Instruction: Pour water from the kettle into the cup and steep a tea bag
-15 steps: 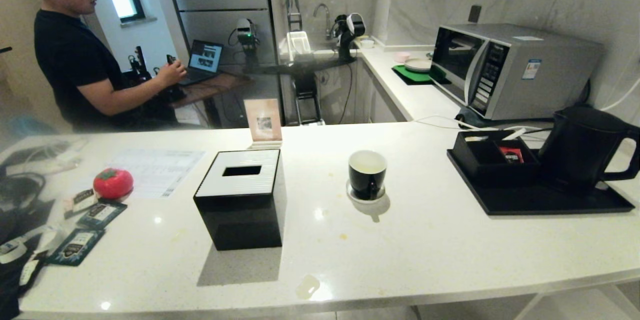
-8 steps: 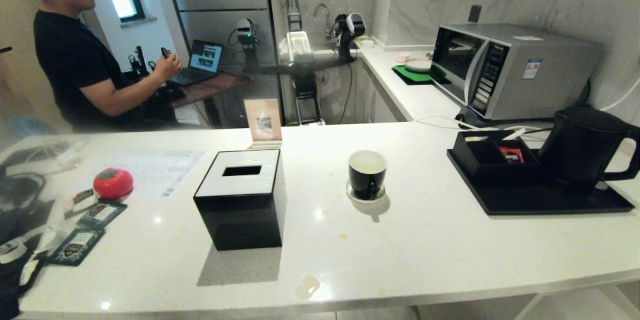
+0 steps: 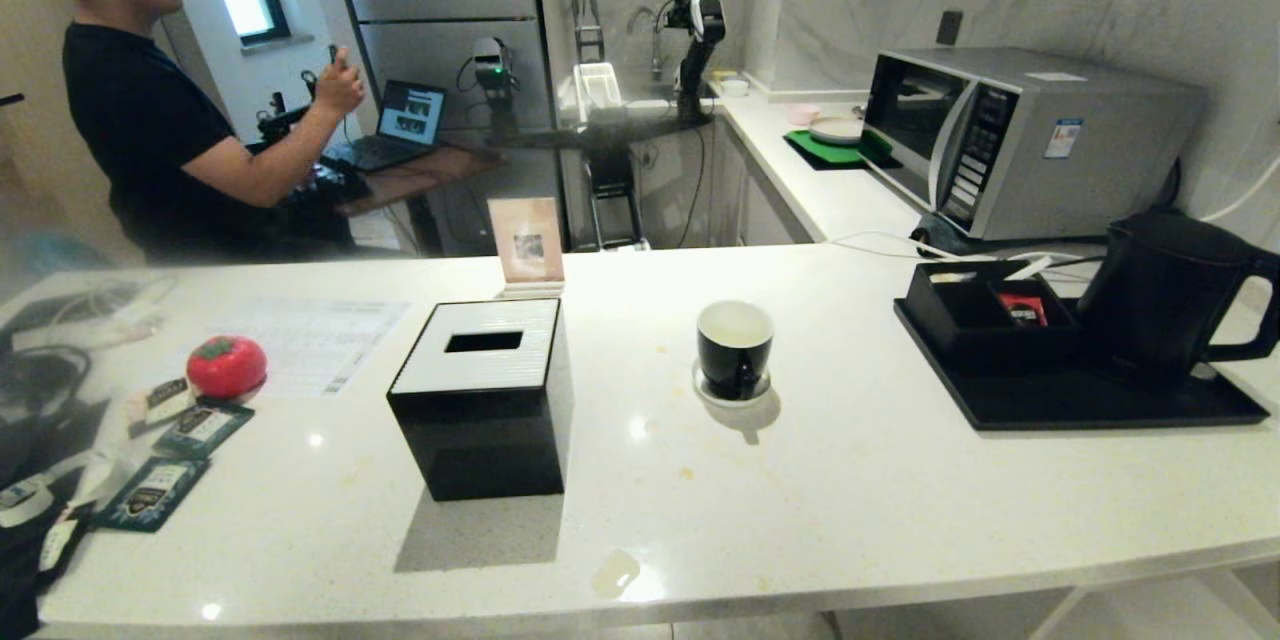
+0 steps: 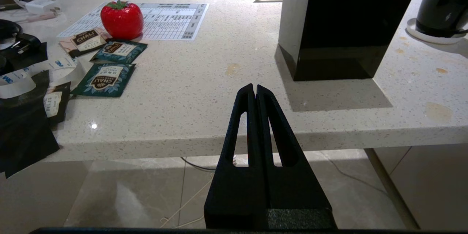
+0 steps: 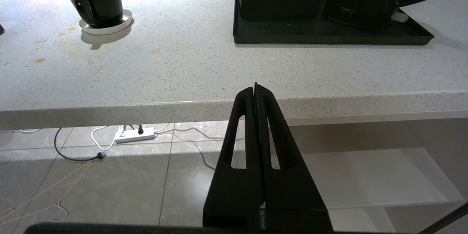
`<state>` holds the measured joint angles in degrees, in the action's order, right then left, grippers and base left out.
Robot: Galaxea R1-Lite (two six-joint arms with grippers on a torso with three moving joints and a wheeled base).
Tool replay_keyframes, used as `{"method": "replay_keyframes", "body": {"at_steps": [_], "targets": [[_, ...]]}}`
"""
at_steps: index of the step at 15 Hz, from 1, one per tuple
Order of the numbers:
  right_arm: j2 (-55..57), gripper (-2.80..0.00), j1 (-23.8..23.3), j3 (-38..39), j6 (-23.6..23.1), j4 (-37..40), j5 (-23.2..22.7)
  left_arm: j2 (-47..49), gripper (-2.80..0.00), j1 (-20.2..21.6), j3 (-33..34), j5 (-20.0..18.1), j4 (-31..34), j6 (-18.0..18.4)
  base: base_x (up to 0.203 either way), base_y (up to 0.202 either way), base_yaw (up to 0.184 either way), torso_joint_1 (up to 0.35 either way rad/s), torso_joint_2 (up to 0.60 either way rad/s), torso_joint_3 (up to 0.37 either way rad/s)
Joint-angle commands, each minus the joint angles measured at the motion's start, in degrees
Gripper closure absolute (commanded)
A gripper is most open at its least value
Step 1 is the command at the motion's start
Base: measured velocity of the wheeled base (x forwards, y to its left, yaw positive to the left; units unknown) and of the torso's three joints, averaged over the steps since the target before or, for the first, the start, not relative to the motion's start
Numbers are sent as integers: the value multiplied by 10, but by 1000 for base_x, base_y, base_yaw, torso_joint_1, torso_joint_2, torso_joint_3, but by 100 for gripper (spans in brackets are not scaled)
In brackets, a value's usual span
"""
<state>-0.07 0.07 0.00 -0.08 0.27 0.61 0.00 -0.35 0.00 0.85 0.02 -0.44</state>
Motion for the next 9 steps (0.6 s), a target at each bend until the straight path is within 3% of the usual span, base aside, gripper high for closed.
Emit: {"method": "replay_keyframes", "body": {"at_steps": [1,9], "targets": [[1,0,0,0,0,0,0,1,0,0,0,0,0,0,0,0,0,0,0,0],[2,0,0,0,0,0,0,1,0,0,0,0,0,0,0,0,0,0,0,0]]}}
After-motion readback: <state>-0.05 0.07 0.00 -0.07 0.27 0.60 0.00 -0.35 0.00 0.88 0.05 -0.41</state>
